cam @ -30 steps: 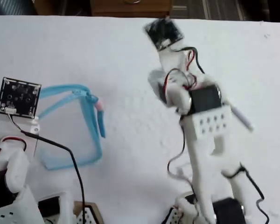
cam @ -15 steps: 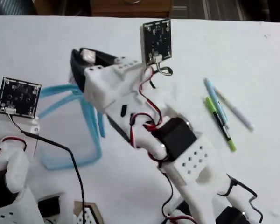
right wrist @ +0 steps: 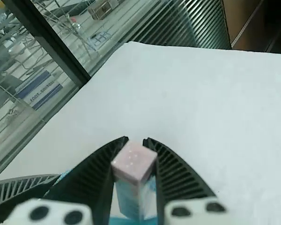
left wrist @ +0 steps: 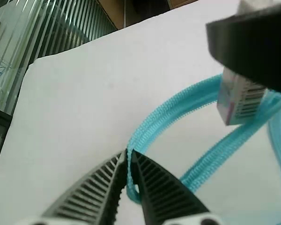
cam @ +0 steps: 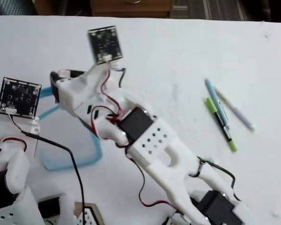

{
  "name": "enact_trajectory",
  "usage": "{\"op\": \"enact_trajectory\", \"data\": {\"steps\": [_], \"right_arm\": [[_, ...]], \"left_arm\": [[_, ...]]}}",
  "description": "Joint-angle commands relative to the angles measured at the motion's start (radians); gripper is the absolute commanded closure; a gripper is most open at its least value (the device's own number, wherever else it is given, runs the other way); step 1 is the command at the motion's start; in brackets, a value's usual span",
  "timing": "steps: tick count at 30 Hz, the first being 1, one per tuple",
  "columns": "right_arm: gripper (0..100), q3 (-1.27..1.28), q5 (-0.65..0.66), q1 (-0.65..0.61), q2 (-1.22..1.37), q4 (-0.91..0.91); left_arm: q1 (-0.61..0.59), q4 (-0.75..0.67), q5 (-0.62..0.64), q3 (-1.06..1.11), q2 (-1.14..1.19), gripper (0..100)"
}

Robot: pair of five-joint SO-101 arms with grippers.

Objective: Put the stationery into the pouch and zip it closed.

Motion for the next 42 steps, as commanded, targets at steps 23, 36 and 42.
{"op": "enact_trajectory", "data": {"steps": [23,36,42], "right_arm": [[81.3,-0.009,0.143,-0.051,-0.035,0.067],[98.1,-0.003,0.189,-0.051,-0.025,0.182],[98.1,-0.003,0.199,-0.051,-0.025,0.314]], "left_arm": [[-0.031,0.029,-0.006,0.236,0.038,98],[-0.031,0.029,-0.008,0.236,0.038,98],[-0.031,0.028,-0.008,0.236,0.038,98]]}}
